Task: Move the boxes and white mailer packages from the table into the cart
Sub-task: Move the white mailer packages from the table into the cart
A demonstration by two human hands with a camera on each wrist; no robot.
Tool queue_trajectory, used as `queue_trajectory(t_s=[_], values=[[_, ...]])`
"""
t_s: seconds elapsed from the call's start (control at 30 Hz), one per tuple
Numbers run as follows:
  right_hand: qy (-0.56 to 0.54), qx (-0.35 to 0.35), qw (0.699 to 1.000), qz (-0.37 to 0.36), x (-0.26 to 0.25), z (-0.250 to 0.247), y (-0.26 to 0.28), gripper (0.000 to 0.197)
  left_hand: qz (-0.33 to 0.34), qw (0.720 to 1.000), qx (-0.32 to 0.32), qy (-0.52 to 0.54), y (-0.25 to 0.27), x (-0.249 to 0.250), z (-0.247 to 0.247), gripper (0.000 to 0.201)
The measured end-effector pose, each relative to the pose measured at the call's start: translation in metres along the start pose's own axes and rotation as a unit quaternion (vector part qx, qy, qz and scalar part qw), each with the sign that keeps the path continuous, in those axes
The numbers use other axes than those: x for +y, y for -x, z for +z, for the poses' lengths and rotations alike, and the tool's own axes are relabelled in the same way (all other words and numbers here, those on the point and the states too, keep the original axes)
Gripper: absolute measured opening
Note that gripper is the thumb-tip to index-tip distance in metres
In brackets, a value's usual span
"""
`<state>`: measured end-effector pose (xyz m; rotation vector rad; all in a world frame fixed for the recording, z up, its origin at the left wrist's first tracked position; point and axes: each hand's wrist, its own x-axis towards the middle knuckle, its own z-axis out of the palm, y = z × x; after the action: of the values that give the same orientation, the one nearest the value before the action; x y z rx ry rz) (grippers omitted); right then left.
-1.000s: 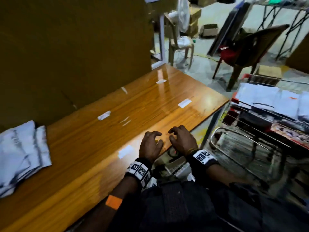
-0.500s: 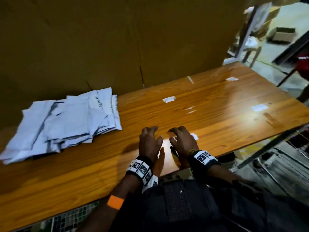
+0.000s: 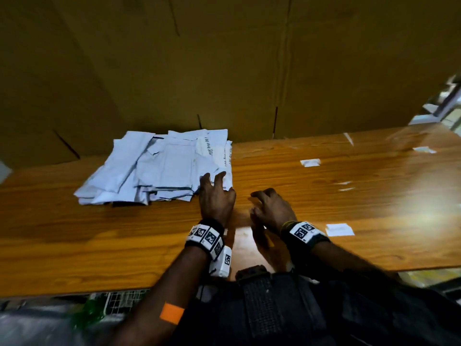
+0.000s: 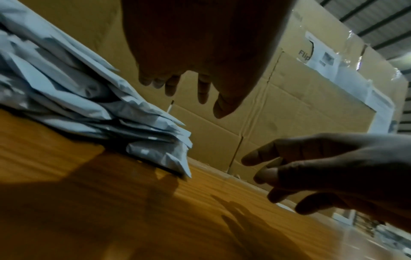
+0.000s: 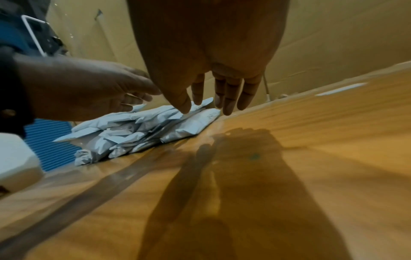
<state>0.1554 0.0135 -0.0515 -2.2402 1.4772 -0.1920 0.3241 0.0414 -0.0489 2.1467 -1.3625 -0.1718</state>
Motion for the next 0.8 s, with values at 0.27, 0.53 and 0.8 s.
queue_trajectory(t_s=[0.27,0.53,0.8], values=[[0.006,-0.019,0.999,-0.051,-0.040,-0.002,-0.032,0.055,-0.073,0.994,-0.020,-0.080,-0.077,-0.040,-0.041,0.053],[0.011,-0.013,0.995,-0.095,-0.064,0.002,-0.058,0.055,-0.200,0.958,-0.129,-0.161,-0.116,-0.055,-0.043,0.074],[0.049,-0.033,0.991,-0.121,-0.087,0.002,-0.091,0.060,-0.198,0.952,-0.141,-0.184,-0.124,-0.071,-0.053,0.077]])
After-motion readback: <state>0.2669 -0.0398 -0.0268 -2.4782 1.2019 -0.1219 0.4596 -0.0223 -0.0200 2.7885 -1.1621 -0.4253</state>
